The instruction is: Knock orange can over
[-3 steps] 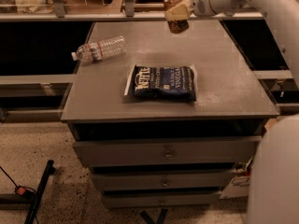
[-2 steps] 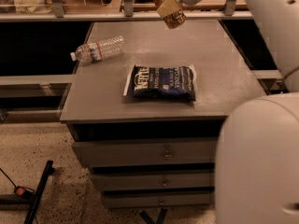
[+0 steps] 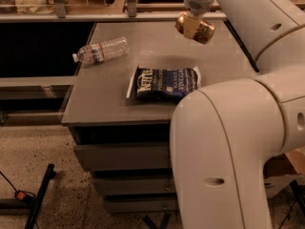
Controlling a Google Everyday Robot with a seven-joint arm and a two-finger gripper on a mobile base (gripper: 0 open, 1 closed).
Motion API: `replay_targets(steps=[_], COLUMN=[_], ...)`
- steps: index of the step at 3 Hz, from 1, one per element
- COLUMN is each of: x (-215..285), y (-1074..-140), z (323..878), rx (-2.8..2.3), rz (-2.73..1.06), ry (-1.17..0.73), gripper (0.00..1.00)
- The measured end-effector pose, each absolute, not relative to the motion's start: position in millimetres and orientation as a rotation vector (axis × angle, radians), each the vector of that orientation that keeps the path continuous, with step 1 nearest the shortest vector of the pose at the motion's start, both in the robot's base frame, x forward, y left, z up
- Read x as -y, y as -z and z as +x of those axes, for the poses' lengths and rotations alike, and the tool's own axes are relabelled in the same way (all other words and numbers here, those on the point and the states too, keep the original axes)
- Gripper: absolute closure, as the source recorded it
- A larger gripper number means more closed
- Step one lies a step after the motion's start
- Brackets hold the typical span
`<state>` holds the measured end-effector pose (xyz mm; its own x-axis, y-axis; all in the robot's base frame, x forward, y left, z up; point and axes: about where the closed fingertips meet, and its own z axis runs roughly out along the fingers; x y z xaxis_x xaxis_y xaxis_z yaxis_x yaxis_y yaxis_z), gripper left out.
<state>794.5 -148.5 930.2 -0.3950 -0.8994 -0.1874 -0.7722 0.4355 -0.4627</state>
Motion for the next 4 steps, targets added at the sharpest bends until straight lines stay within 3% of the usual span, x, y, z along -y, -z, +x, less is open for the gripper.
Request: replay_targets(steps=[1, 2, 3, 4], x=[206.1, 237.6, 217.1, 189.9], y=[-916.9, -907.5, -893.1, -891.0], z=[753.1, 719.0, 706.0, 726.6], rx=[-2.474, -2.521, -2.404, -2.3], rz=[-1.506, -1.539, -1.569, -1.538], ry=[0.486, 0.296, -0.029, -0.1], gripper=[0.58, 0.34, 0.11, 0.0])
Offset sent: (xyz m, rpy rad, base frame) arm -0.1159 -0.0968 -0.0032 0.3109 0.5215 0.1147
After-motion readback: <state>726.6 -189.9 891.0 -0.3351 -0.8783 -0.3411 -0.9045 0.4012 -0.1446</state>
